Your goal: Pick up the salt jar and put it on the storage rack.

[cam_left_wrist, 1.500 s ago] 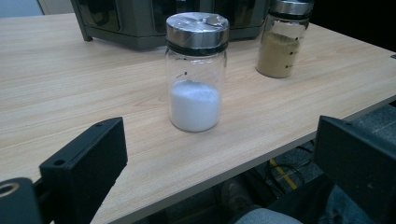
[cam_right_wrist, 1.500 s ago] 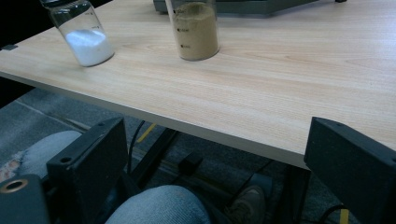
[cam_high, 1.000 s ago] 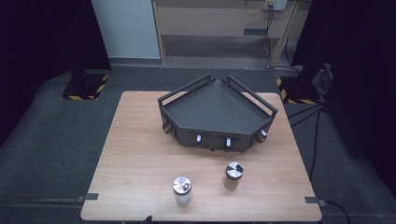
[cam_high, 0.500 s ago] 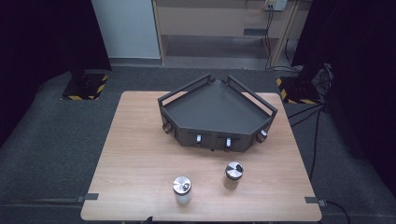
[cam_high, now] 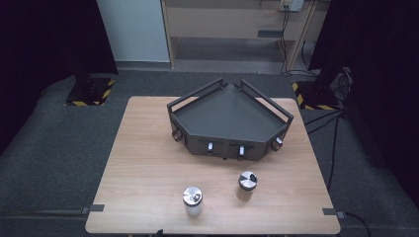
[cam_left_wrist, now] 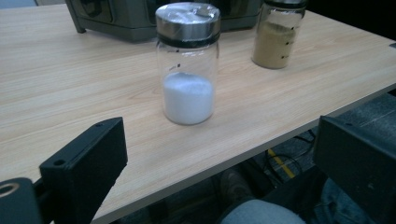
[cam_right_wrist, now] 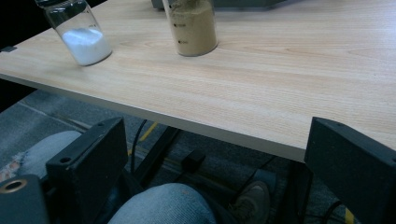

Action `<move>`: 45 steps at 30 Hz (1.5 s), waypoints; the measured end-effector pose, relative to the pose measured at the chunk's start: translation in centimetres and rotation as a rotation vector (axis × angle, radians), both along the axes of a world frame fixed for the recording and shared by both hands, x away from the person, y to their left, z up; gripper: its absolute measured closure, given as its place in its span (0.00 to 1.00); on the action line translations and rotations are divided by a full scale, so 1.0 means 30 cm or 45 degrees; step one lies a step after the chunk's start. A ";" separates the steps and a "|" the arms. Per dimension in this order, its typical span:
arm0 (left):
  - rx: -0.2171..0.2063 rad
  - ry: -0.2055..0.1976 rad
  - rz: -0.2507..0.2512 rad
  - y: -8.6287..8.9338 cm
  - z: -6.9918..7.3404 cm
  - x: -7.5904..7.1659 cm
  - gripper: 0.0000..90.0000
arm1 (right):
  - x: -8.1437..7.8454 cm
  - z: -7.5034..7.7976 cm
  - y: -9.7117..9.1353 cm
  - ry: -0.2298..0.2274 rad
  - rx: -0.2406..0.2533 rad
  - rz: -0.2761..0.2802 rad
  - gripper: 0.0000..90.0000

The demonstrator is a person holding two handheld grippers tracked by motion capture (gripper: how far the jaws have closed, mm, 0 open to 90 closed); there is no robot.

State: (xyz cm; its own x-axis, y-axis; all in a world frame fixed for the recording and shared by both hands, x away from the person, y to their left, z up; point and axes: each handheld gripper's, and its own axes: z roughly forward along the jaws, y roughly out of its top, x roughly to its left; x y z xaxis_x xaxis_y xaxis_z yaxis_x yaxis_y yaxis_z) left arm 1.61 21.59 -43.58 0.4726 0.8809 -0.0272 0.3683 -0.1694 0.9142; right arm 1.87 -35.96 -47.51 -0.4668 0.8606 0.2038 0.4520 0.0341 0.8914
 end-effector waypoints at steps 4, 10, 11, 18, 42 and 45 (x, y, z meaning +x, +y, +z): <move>0.000 -0.014 0.003 -0.007 0.021 0.008 0.02 | 0.005 0.000 0.003 0.001 0.000 0.004 0.07; 0.009 -0.032 0.020 -0.020 0.047 0.036 0.02 | 0.007 0.001 0.005 -0.002 0.003 0.007 0.07; 0.015 -0.036 0.019 -0.024 0.048 0.043 0.02 | 0.008 0.001 0.004 -0.002 0.002 0.009 0.07; 0.018 -0.016 0.012 -0.064 0.041 0.125 0.02 | 0.016 -0.002 -0.003 0.002 0.005 0.005 0.07; 0.074 0.015 0.051 -0.138 -0.043 0.323 0.03 | 0.029 -0.009 -0.014 0.016 0.006 0.000 0.07; 0.074 0.015 0.051 -0.143 -0.045 0.335 0.03 | 0.029 -0.009 -0.014 0.017 0.007 -0.004 0.07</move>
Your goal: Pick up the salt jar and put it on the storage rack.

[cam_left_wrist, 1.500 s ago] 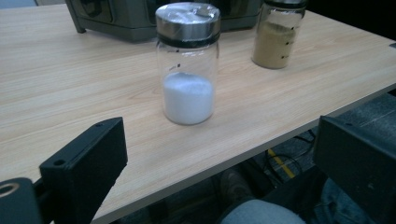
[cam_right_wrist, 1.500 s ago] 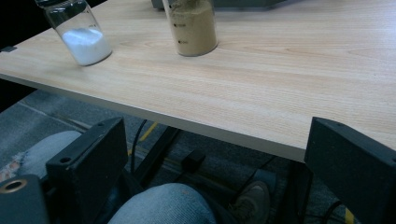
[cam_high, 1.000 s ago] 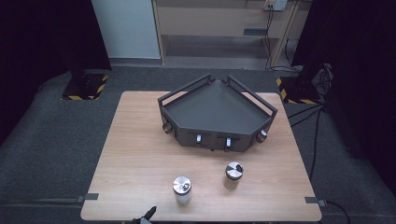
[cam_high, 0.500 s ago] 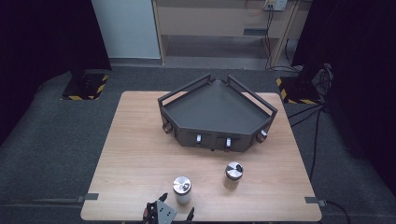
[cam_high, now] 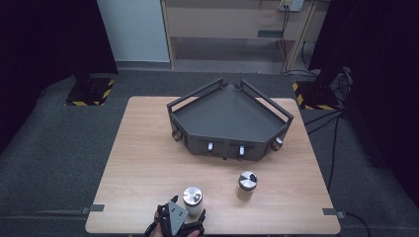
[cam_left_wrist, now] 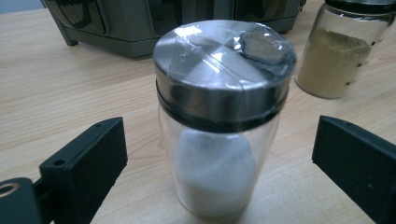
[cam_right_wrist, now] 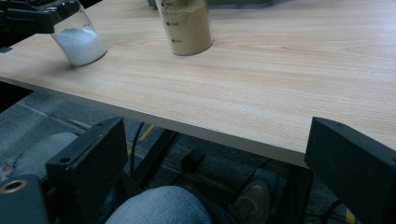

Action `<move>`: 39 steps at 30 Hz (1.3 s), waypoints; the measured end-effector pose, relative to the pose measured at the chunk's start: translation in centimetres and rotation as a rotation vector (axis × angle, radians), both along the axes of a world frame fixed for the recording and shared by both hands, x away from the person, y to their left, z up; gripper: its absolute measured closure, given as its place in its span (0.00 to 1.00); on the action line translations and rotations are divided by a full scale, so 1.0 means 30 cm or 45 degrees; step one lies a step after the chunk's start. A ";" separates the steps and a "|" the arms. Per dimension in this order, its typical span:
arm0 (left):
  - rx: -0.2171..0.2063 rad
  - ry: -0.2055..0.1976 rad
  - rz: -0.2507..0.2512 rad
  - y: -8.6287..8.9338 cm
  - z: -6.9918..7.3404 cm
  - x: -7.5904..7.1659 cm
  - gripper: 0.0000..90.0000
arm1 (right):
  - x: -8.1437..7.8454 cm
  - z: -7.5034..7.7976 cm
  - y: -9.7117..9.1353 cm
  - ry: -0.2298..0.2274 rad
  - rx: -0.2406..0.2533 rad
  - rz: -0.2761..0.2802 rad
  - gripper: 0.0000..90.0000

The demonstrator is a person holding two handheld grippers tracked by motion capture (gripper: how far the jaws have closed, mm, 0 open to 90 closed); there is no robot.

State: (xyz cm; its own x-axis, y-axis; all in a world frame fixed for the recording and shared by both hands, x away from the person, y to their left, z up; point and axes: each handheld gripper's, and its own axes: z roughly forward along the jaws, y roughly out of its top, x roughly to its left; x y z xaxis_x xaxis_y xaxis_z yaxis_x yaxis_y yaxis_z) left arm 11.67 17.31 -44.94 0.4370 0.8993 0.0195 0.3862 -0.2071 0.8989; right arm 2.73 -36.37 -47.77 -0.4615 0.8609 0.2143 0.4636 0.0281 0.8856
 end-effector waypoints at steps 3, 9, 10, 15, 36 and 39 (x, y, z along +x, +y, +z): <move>-0.004 0.007 -0.006 -0.003 -0.007 0.016 0.03 | 0.002 -0.001 0.000 0.000 -0.006 0.001 0.07; -0.032 0.004 -0.013 0.003 -0.030 0.033 0.09 | 0.006 -0.003 0.002 0.009 -0.005 0.005 0.07; -0.032 0.004 -0.013 0.003 -0.030 0.033 0.10 | 0.006 -0.004 0.003 0.010 -0.006 0.007 0.07; -0.044 0.001 -0.005 0.006 -0.038 0.038 0.11 | 0.008 -0.004 0.004 0.011 -0.007 0.012 0.07; -0.068 -0.002 -0.038 0.023 -0.089 0.050 0.32 | 0.015 -0.010 -0.005 0.031 0.001 0.021 0.07; -0.056 0.002 -0.048 0.025 -0.083 0.054 0.33 | 0.016 -0.010 -0.006 0.033 0.001 0.022 0.07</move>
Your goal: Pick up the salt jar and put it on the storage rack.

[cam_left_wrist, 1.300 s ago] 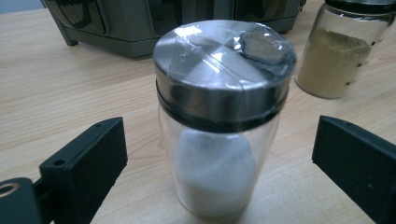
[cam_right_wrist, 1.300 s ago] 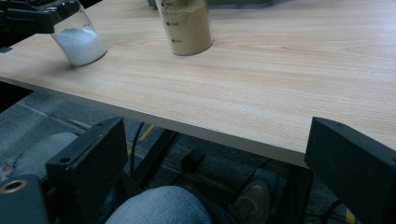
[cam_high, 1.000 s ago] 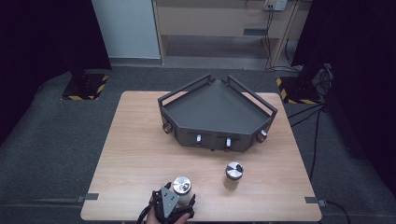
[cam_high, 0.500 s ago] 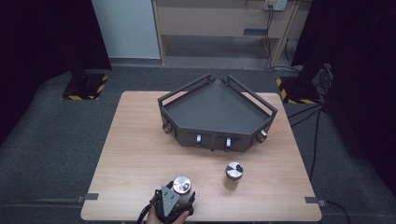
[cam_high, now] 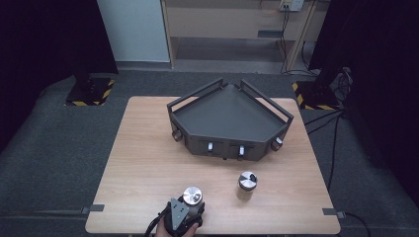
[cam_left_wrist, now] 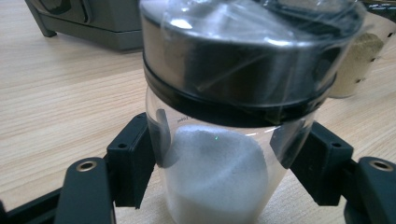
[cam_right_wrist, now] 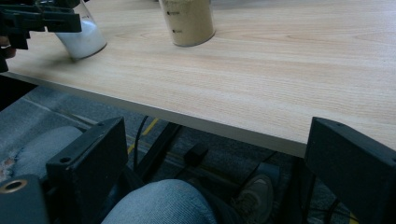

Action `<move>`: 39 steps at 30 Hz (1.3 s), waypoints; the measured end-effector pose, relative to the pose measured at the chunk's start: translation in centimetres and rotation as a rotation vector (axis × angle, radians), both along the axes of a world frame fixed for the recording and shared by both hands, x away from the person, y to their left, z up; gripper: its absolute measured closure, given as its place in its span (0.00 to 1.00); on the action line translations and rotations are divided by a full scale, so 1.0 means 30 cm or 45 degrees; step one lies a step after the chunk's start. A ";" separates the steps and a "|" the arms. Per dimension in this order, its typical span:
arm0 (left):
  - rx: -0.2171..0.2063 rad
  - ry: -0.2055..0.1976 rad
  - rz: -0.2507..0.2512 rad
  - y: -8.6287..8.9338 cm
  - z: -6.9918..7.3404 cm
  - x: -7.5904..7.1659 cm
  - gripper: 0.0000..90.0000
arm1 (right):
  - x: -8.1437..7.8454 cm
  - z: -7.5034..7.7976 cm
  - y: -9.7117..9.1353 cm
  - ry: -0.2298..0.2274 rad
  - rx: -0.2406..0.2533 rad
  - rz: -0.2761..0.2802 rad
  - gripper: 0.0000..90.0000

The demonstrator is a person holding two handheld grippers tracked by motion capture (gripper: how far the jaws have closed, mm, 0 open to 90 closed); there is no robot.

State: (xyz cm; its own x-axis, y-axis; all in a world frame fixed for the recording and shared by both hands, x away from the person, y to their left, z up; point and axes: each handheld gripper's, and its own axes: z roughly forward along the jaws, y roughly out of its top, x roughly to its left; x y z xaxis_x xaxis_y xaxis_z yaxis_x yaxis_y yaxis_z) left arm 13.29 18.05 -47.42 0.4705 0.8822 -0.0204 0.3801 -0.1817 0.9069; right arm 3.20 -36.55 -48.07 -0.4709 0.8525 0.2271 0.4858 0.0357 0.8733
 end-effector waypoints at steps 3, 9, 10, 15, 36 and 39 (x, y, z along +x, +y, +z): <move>0.004 0.003 0.000 -0.001 0.003 0.001 0.33 | 0.001 0.000 0.000 0.001 0.000 0.003 0.07; 0.025 0.024 -0.010 -0.001 0.022 0.011 0.33 | -0.002 0.001 -0.001 -0.003 -0.002 0.000 0.07; 0.027 0.026 -0.012 -0.001 0.024 0.012 0.33 | -0.002 0.001 -0.001 -0.002 -0.001 -0.002 0.07; 0.032 0.032 -0.020 0.002 0.030 0.018 0.33 | -0.003 0.002 -0.001 -0.005 0.001 -0.006 0.07; 0.012 0.014 -0.034 0.010 0.112 0.009 0.34 | -0.006 0.002 0.000 -0.007 0.005 -0.020 0.07; 0.014 0.003 -0.031 0.012 0.144 0.009 0.34 | -0.008 0.004 0.002 -0.012 0.005 -0.021 0.07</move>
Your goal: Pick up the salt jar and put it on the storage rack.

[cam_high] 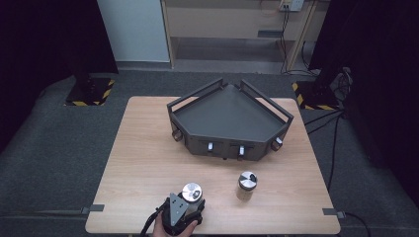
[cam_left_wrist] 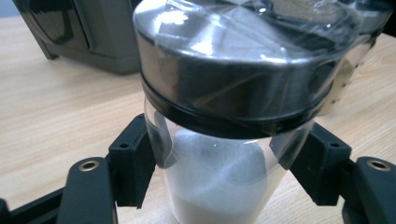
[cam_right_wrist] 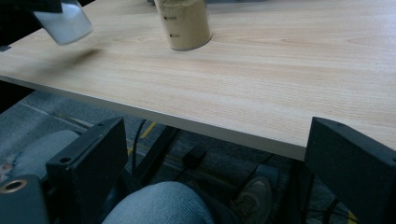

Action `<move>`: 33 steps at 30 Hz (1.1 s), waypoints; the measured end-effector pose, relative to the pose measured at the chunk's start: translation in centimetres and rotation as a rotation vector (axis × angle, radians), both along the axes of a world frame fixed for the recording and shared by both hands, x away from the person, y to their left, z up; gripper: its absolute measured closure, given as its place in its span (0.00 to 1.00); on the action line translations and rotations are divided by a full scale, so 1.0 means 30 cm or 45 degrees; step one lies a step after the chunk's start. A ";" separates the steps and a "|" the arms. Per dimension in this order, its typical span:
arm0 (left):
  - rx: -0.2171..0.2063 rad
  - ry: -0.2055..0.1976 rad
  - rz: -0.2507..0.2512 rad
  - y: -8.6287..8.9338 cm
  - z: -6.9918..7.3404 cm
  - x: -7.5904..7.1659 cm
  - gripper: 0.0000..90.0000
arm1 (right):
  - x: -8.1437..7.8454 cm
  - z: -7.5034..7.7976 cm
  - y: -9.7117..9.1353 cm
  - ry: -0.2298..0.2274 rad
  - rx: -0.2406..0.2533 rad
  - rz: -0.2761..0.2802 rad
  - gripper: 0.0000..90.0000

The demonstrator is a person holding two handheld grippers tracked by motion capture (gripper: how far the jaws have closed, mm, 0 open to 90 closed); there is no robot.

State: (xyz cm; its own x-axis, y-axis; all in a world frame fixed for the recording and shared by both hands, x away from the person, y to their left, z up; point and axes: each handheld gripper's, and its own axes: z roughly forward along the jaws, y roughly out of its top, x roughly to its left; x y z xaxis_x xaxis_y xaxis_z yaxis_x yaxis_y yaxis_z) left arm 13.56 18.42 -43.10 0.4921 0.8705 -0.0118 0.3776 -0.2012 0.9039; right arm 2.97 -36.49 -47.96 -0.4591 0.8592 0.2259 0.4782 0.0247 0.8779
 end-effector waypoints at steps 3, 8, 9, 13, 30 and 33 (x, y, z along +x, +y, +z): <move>-0.001 -0.016 0.010 0.000 0.035 0.010 0.34 | -0.002 0.002 0.002 -0.003 0.002 -0.001 0.07; -0.007 -0.061 0.021 -0.001 0.113 0.048 0.34 | -0.005 0.001 -0.003 -0.007 0.003 -0.011 0.07; -0.009 -0.065 0.019 -0.002 0.129 0.060 0.34 | -0.005 0.001 -0.003 -0.007 0.003 -0.011 0.07; 0.005 -0.100 0.022 -0.015 0.186 0.105 0.34 | -0.005 0.000 -0.006 -0.002 0.010 -0.014 0.07; 0.024 -0.218 0.001 -0.129 0.394 0.426 0.34 | -0.003 -0.005 -0.015 0.017 0.024 -0.034 0.07; 0.039 -0.225 0.012 -0.151 0.412 0.493 0.34 | -0.002 -0.009 -0.020 0.017 0.026 -0.044 0.07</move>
State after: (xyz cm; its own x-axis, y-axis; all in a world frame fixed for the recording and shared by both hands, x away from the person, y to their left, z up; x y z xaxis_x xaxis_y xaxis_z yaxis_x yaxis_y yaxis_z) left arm 28.35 13.90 -30.73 0.4760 0.8736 0.1010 0.2155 -0.2272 0.9497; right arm 2.90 -37.10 -48.23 -0.4262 0.8696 0.2493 0.4902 -0.0096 0.8716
